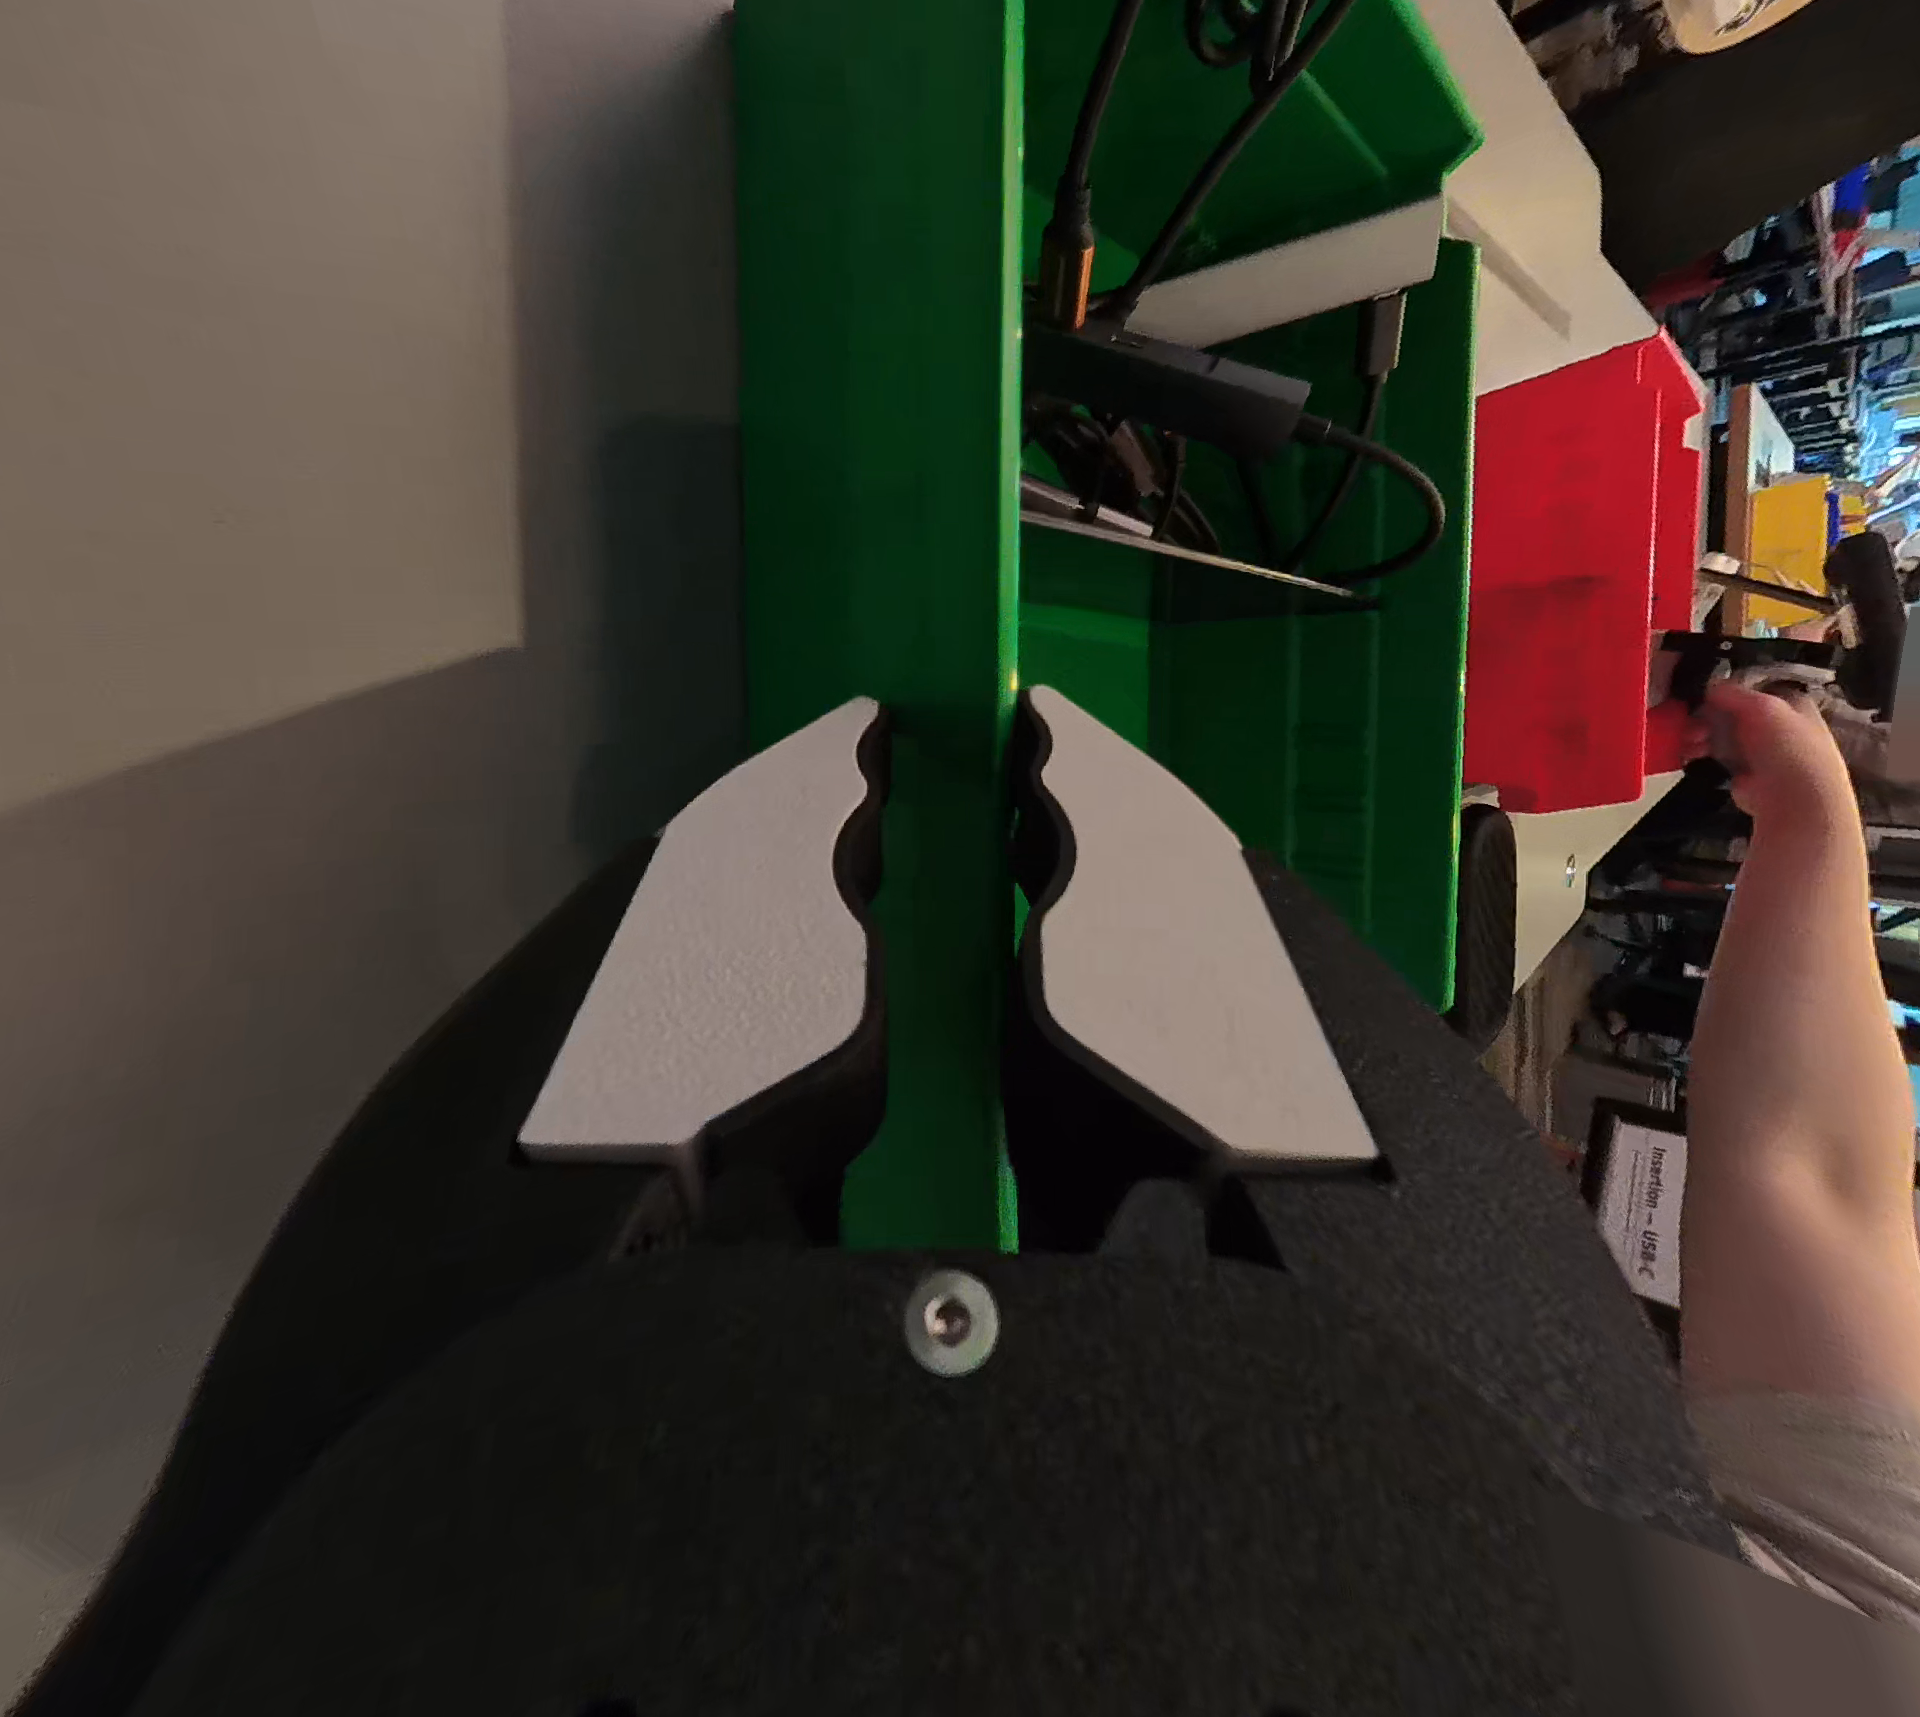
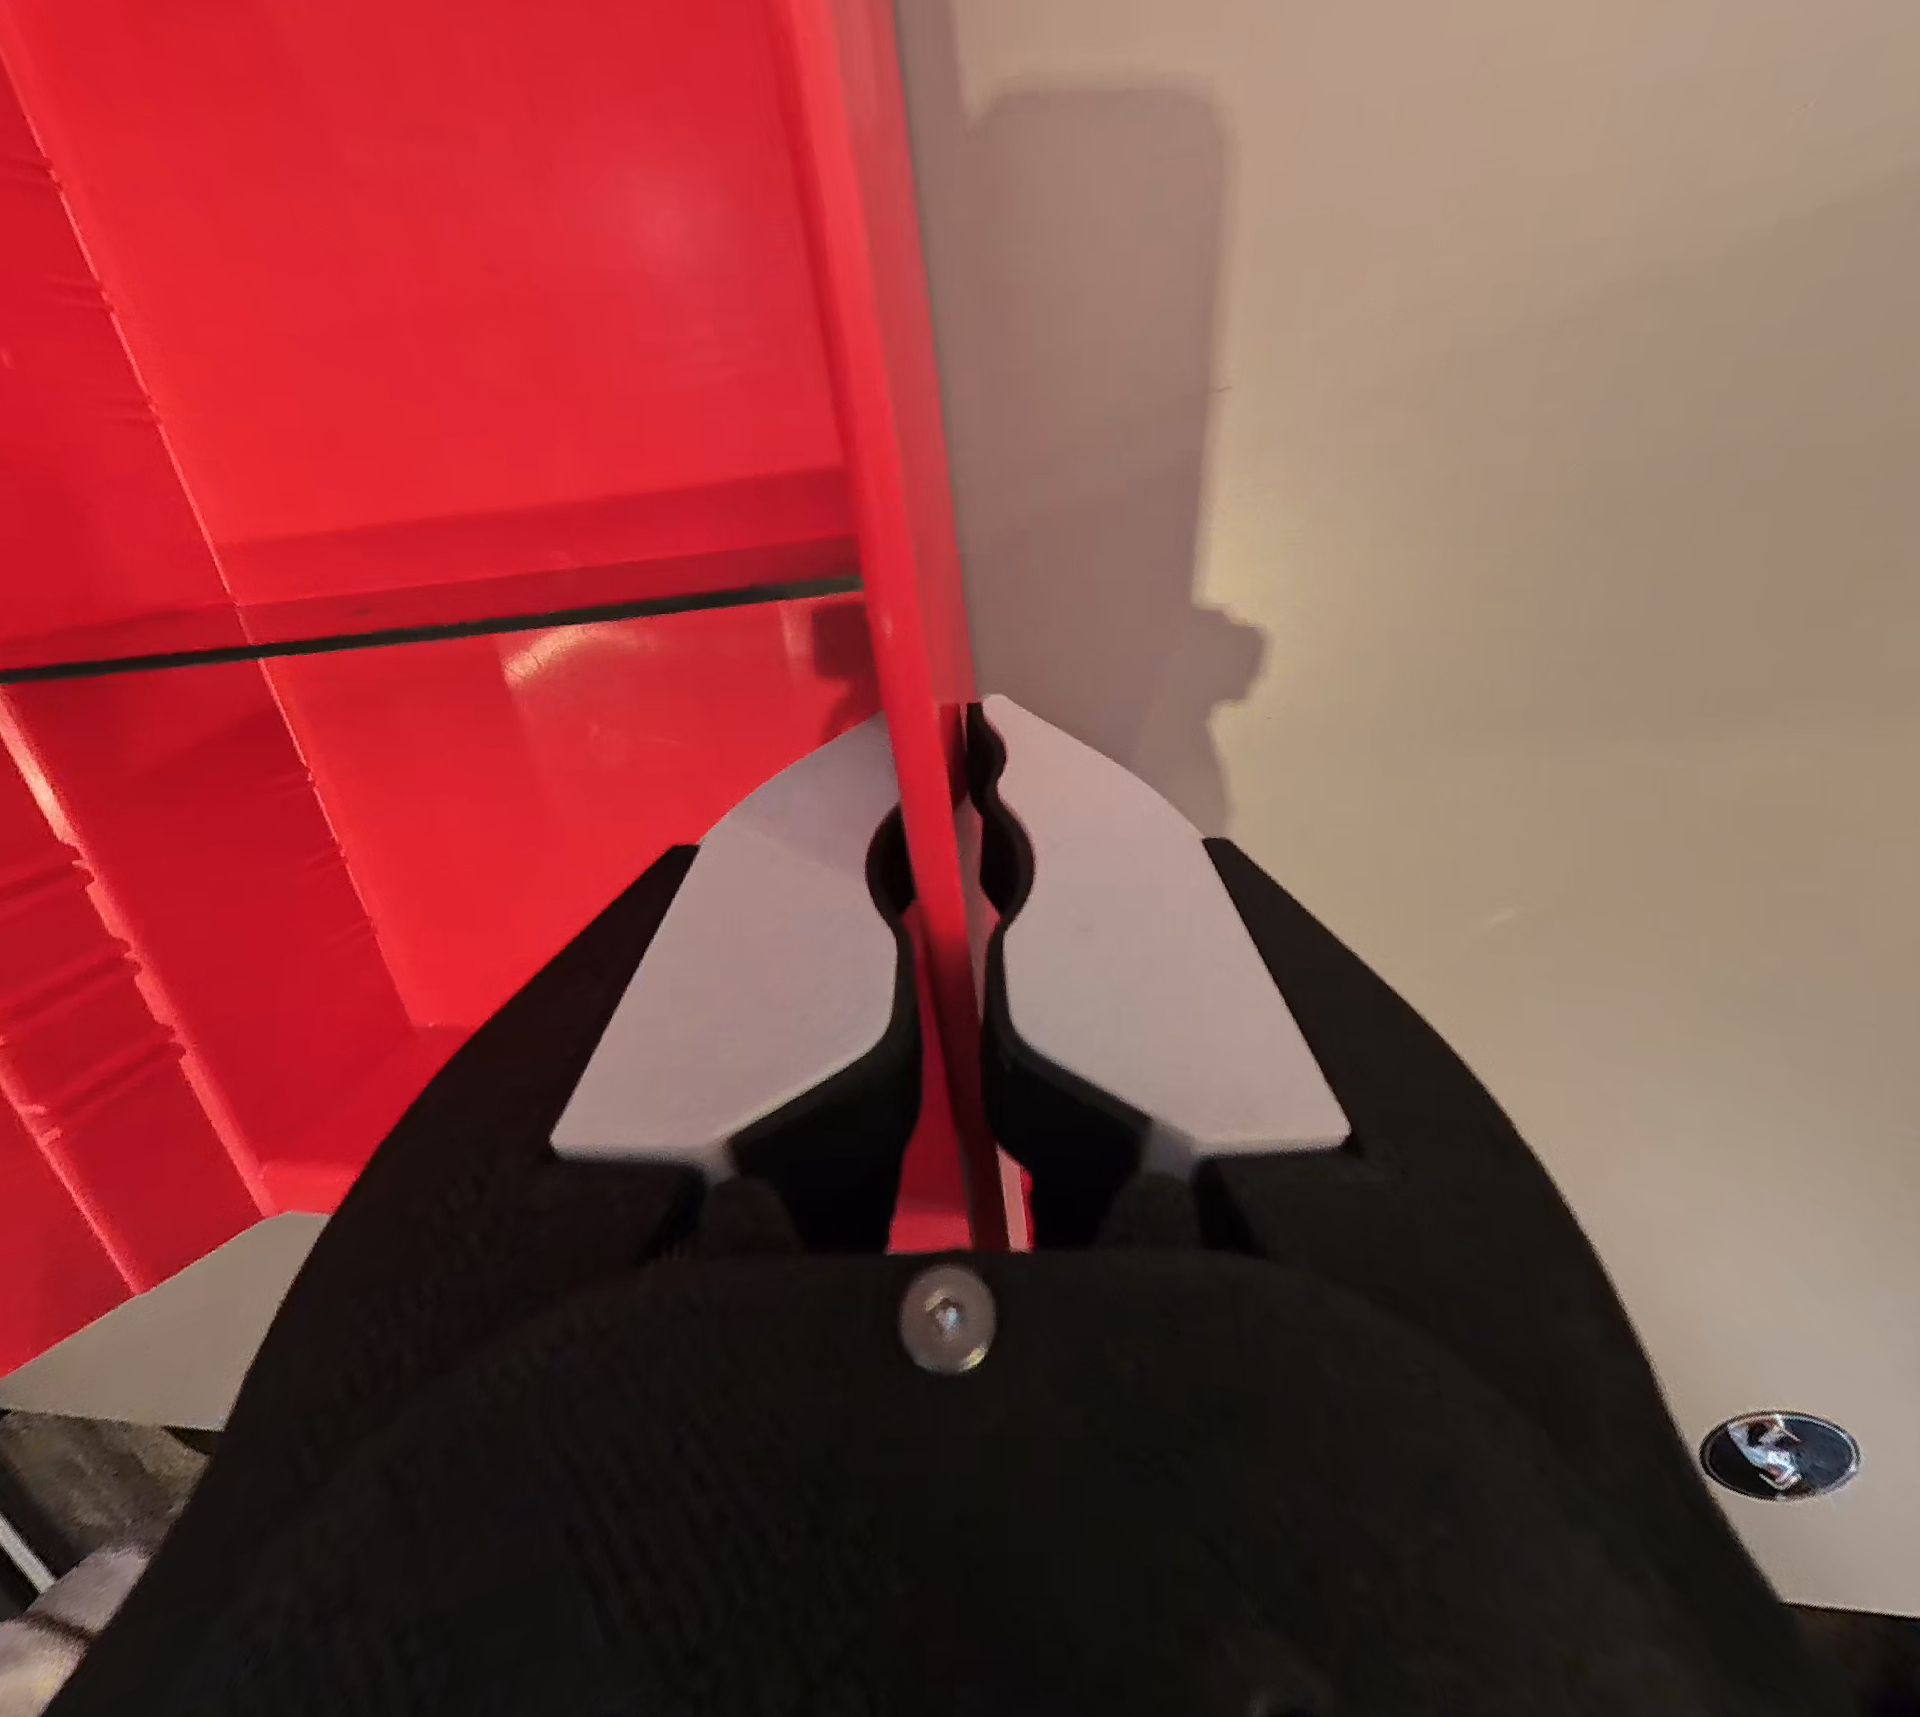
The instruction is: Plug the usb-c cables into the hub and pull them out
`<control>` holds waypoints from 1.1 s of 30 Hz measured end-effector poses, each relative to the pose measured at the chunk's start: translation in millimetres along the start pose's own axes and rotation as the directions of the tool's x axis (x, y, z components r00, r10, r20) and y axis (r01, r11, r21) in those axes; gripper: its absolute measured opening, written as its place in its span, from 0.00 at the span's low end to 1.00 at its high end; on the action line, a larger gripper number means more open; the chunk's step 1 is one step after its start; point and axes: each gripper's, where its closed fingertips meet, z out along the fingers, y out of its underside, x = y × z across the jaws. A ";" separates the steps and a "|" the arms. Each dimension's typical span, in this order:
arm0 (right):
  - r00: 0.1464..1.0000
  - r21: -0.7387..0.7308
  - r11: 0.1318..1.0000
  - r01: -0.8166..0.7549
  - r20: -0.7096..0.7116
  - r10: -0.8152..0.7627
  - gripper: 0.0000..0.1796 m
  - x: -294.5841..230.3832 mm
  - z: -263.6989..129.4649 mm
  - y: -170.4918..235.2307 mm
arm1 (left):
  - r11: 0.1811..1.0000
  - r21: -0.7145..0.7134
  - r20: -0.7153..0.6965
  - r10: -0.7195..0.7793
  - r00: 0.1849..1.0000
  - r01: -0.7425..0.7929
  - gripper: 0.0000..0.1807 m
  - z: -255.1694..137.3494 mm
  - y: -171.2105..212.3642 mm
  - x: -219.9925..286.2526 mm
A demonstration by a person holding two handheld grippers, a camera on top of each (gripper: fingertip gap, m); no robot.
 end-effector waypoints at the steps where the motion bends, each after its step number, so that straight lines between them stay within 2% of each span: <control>1: 1.000 0.000 1.000 -0.003 0.006 0.003 0.04 -0.2 0.0 0.0 | 1.000 -0.005 0.004 0.004 1.000 -0.004 0.11 1.3 -0.7 0.8; 6: 1.000 -0.001 1.000 0.001 0.022 -0.001 0.04 -0.9 -0.2 -0.3 | 0.996 0.084 0.022 -0.004 1.000 0.003 0.10 10.6 -23.5 -2.7; 12: 0.999 -0.002 1.000 0.030 0.019 -0.030 0.04 -1.5 -0.2 -1.0 | 0.992 0.120 0.064 -0.037 0.997 0.030 0.10 5.8 -25.0 -7.6; 14: 0.999 -0.003 0.999 0.034 0.021 -0.033 0.04 -1.7 -0.2 -1.0 | 0.994 0.098 0.074 -0.059 0.995 0.052 0.10 2.3 -19.4 -7.9; 17: 0.999 -0.003 0.999 0.040 0.019 -0.040 0.04 -2.1 -0.3 -0.9 | 1.000 0.019 0.116 -0.008 0.993 0.005 0.08 -1.1 -7.3 -4.6; 21: 0.999 0.001 0.999 0.047 0.007 -0.047 0.04 -2.0 -0.5 -0.9 | 0.996 -0.042 0.247 0.085 0.965 -0.077 0.06 -0.7 -9.8 -5.7; 24: 0.998 0.001 0.998 0.058 -0.003 -0.058 0.04 -1.9 -0.5 -0.9 | 0.994 -0.065 0.333 0.107 0.937 -0.091 0.09 4.7 -16.6 -5.1; 26: 0.998 0.002 0.998 0.062 0.009 -0.062 0.05 -3.2 -0.6 -1.2 | 0.986 -0.106 0.420 0.159 0.894 -0.126 0.02 7.1 -16.6 -12.3; 27: 0.998 0.003 0.998 0.063 0.016 -0.063 0.05 -3.8 -0.6 -1.3 | 0.983 -0.121 0.445 0.180 0.877 -0.141 0.02 7.3 -16.4 -14.8; 33: 0.997 0.004 0.997 0.076 0.020 -0.077 0.06 -5.4 -0.7 -1.2 | 0.990 -0.092 0.417 0.132 0.899 -0.102 0.03 6.9 -19.2 -16.9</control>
